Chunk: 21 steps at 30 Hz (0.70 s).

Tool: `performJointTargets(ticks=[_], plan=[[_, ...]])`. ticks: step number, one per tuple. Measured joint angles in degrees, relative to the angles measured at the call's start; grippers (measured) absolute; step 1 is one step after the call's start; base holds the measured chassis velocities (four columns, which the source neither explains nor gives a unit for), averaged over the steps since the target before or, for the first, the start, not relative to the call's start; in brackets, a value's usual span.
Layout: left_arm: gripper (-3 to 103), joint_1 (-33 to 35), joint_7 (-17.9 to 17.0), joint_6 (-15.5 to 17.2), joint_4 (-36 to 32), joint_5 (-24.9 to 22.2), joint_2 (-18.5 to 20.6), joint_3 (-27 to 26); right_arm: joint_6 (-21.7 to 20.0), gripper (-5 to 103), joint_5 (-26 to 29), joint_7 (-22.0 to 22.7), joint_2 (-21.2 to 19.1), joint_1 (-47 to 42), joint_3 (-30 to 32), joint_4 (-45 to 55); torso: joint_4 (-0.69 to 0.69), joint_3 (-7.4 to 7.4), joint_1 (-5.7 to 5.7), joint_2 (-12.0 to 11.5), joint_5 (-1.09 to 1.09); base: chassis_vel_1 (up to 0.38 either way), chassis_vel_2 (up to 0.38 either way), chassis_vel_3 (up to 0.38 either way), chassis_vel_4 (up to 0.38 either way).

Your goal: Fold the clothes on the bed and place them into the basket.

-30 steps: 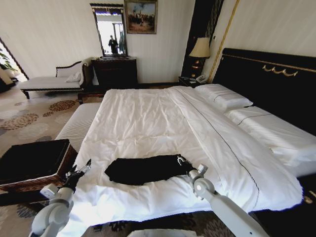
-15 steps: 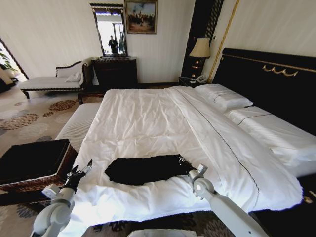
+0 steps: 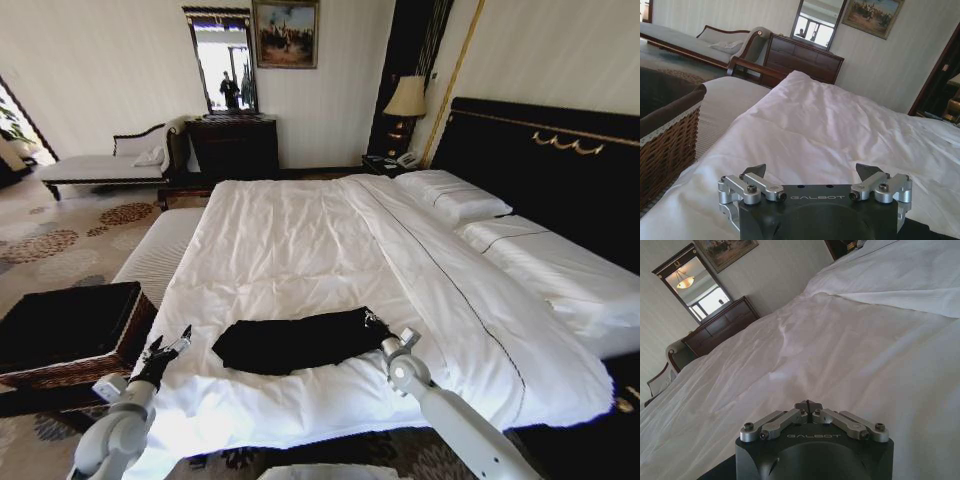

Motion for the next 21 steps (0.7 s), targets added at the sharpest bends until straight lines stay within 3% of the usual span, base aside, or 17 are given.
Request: performJointTargets(ticks=[8, 14, 16, 20, 21], plan=[[100, -0.13, 0.09, -0.62, 1.60, 1.85, -0.65, 0.47, 0.82, 0, -0.17, 0.10, 0.68, 0.19, 0.40, -0.65, 0.00, 0.00, 0.00, 0.00, -0.01, 0.000, 0.000, 0.000, 0.000], [100, -1.48, -0.17, -0.73, 3.94, 0.92, -1.46, -0.83, 1.81, -2, -3.92, 0.00, 1.09, -0.52, 0.41, -0.33, 0.00, 0.00, 0.00, 0.00, -0.02, 0.000, 0.000, 0.000, 0.000], [100, -3.63, -1.28, 0.32, 5.08, -3.26, -1.62, -4.16, 2.53, 8, -6.03, 0.27, 1.15, -2.16, 0.91, 1.51, -0.01, 0.00, 0.00, 0.00, -0.02, 0.000, 0.000, 0.000, 0.000], [100, -5.66, -2.34, 1.47, 7.16, -6.20, -0.74, -7.88, 2.87, 19, -7.29, 1.97, 1.14, -4.63, 2.22, 4.44, -0.01, 0.00, 0.00, 0.00, 0.00, 0.000, 0.000, 0.000, 0.000], [100, -6.13, -2.60, 1.69, 8.48, -6.21, 0.03, -8.94, 2.89, 30, -7.39, 3.51, 1.09, -6.34, 3.42, 6.60, 0.00, 0.00, 0.00, 0.00, 0.00, 0.000, 0.000, 0.000, 0.000]])
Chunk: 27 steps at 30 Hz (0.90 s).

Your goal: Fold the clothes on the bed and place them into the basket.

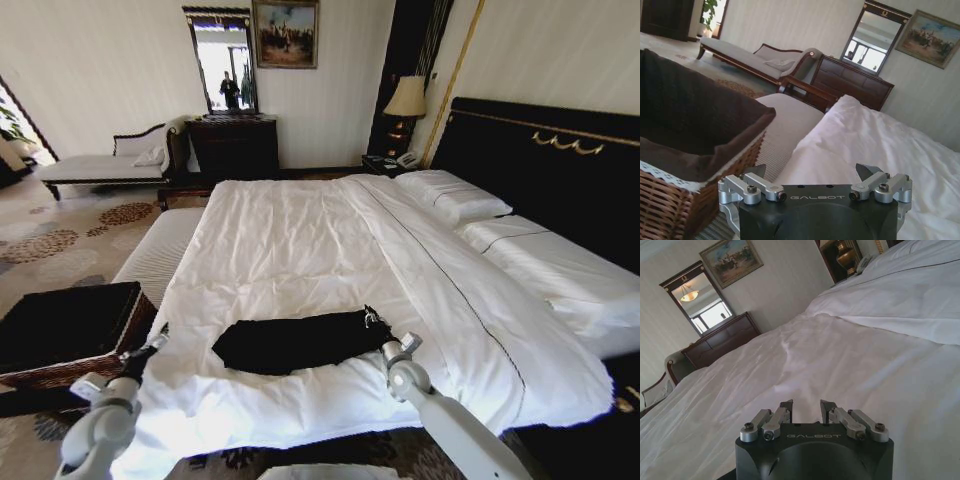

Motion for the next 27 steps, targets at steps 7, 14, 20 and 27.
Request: performJointTargets(ticks=[7, 14, 20, 27], plan=[[100, 0.31, -0.03, -0.46, 2.41, 3.64, 0.60, -1.83, -3.94, 51, 6.60, 9.40, -1.66, -9.77, 4.50, 13.78, -0.01, 0.00, 0.00, 0.00, -0.03, 0.000, 0.000, 0.000, 0.000], [100, 0.33, 0.19, -1.64, 0.47, 4.65, -0.24, -4.80, -7.03, 79, 10.26, 14.41, -1.87, -14.83, 3.99, 20.83, 0.01, -0.01, -0.01, 0.01, 0.00, 0.000, 0.000, 0.000, 0.000], [100, 2.11, 0.28, -1.77, -7.62, 3.96, -3.15, -4.77, -7.59, 98, 12.03, 15.15, -1.28, -13.90, 2.87, 19.66, 0.00, 0.00, -0.01, 0.01, 0.03, 0.000, 0.000, 0.000, 0.000], [100, 3.31, 0.04, -1.38, -13.62, 4.36, -6.81, -2.83, -7.49, 100, 12.33, 15.84, -1.37, -13.55, 3.12, 18.47, 0.01, 0.00, -0.01, 0.01, 0.01, 0.000, 0.000, 0.000, 0.000]])
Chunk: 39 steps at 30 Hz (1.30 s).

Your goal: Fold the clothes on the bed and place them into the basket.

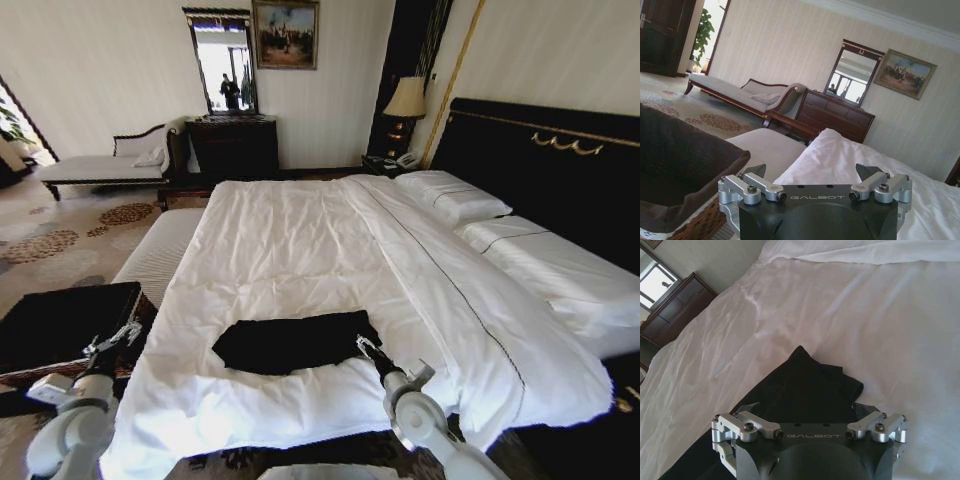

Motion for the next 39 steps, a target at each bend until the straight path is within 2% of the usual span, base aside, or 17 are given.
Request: performJointTargets(ticks=[6, 11, 15, 17, 21, 24, 26, 27, 31, 34, 36, 39], plan=[[100, 0.13, -0.13, 0.46, -1.84, 1.59, -1.25, 2.06, 0.09, 100, 0.34, 2.63, -0.49, -1.41, 0.72, 4.11, -0.01, 0.00, 0.00, 0.00, -0.01, 0.000, 0.000, 0.000, 0.000], [100, -0.42, -0.31, 0.48, -0.24, 4.12, -1.89, 3.87, 0.00, 100, 0.38, 4.59, -0.02, -2.15, 0.07, 6.29, -0.01, 0.00, 0.00, -0.01, -0.02, 0.000, 0.000, 0.000, 0.000], [100, -0.94, -0.65, 0.65, 0.50, 4.21, -1.78, 3.61, -0.06, 101, 0.34, 5.03, 0.39, -2.24, -0.71, 6.26, -0.01, 0.00, 0.01, -0.01, -0.02, 0.000, 0.000, 0.000, 0.000], [100, -0.97, -0.87, 0.87, 0.61, 3.66, -1.06, 2.49, -0.11, 91, 0.11, 6.39, 0.67, -2.27, -0.85, 6.18, 0.00, 0.00, 0.01, -0.01, 0.00, 0.000, 0.000, 0.000, 0.000], [100, -0.51, -0.91, 0.97, 0.55, 2.55, -0.42, 1.50, -0.12, 84, 0.83, 7.99, 1.09, -2.57, -0.67, 6.49, -0.01, 0.00, 0.01, -0.01, -0.01, 0.000, 0.000, 0.000, 0.000], [100, -0.39, -0.91, 0.97, 0.27, 2.32, -0.59, 1.40, -0.12, 84, 1.19, 8.14, 1.55, -2.45, -0.95, 5.85, 0.00, 0.00, 0.01, -0.01, -0.02, 0.000, 0.000, 0.000, 0.000], [100, -0.28, -0.91, 0.97, -0.16, 2.25, -0.95, 1.52, -0.04, 75, 1.39, 8.30, 2.34, -1.62, -1.19, 4.40, -0.01, 0.00, 0.01, -0.01, -0.01, 0.000, 0.000, 0.000, 0.000], [100, -0.28, -0.91, 0.97, -0.16, 2.25, -0.95, 1.52, -0.04, 75, 1.39, 8.30, 2.34, -1.62, -1.19, 4.40, -0.01, 0.00, 0.01, -0.01, -0.01, 0.000, 0.000, 0.000, 0.000], [100, -0.13, -0.91, 0.97, -0.55, 2.11, -1.08, 1.69, 0.32, 54, 2.19, 9.02, 2.82, -0.57, -1.08, 2.81, 0.00, 0.00, 0.01, -0.01, -0.01, 0.000, 0.000, 0.000, 0.000], [100, -0.10, -0.91, 0.95, -0.71, 2.01, -1.08, 1.69, 0.72, 48, 2.08, 9.03, 2.79, -0.53, -0.98, 2.27, -0.01, 0.00, 0.01, -0.01, -0.01, 0.000, 0.000, 0.000, 0.000], [100, -0.04, -0.91, 0.93, -0.87, 1.94, -1.08, 1.68, 1.07, 37, 1.69, 9.03, 2.75, -0.56, -0.77, 1.91, -0.01, 0.00, 0.01, -0.01, -0.01, 0.000, 0.000, 0.000, 0.000], [100, 0.10, -0.91, 0.89, -1.03, 1.93, -1.09, 1.67, 1.43, 32, 1.22, 9.06, 2.75, -0.71, -0.53, 1.88, -0.01, 0.00, 0.01, -0.01, -0.01, 0.000, 0.000, 0.000, 0.000]])
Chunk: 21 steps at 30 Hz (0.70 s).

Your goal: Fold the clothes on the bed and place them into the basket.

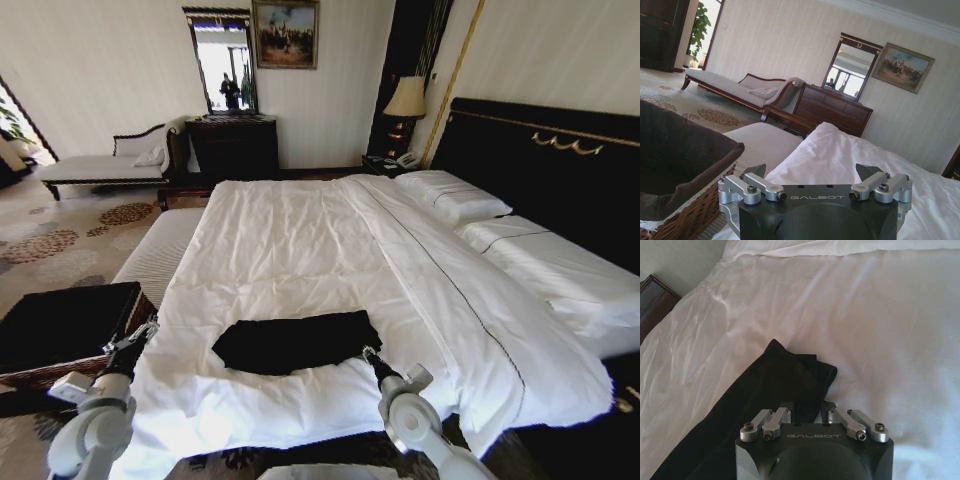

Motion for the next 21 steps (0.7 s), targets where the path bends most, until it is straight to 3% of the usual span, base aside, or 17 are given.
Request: performJointTargets(ticks=[1, 4, 7, 16, 21], plan=[[100, 0.12, 0.00, -0.03, -0.17, 0.00, -0.07, 0.04, 0.19, 21, -0.25, 0.04, 0.00, -0.21, 0.25, 0.13, 0.00, 0.00, 0.00, 0.00, 0.00, 0.000, 0.000, 0.000, 0.000], [100, 0.26, 0.00, -0.06, -0.38, 0.02, -0.16, 0.17, 0.34, 16, -0.52, 0.04, -0.04, -0.43, 0.61, 0.25, 0.00, 0.00, 0.00, 0.00, 0.00, 0.000, 0.000, 0.000, 0.000], [100, 0.51, 0.00, -0.07, -0.79, 0.22, -0.34, 0.39, 0.63, 2, -0.98, 0.05, -0.03, -0.45, 1.12, -0.09, 0.00, 0.00, 0.00, 0.00, 0.00, 0.000, 0.000, 0.000, 0.000], [100, 1.25, 0.03, -0.07, -1.44, 0.64, -0.75, 0.53, 0.95, -3, -1.29, 0.04, -0.27, -0.61, 2.85, -0.22, 0.00, 0.00, 0.00, 0.00, 0.00, 0.000, 0.000, 0.000, 0.000], [100, 1.58, 0.10, -0.15, -1.48, 1.28, -1.62, 1.06, 0.95, 5, -3.26, -0.92, -0.06, -1.67, 2.63, 0.91, 0.00, 0.00, 0.00, 0.00, 0.00, 0.000, 0.000, 0.000, 0.000]])
